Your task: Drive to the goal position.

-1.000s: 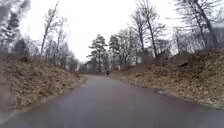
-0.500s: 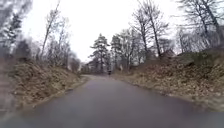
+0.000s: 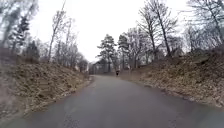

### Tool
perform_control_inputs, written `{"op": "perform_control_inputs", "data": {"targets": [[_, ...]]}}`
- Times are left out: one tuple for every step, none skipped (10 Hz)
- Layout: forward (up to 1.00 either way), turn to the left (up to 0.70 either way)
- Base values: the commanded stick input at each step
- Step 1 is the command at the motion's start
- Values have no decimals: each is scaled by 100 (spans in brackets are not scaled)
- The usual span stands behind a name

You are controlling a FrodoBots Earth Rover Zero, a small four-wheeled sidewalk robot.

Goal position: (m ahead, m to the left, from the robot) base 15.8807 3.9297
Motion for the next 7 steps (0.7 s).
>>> {"op": "perform_control_inputs", "data": {"targets": [[100, 1], [100, 1], [100, 1], [100, 1], [100, 1], [100, 1], [100, 1]]}}
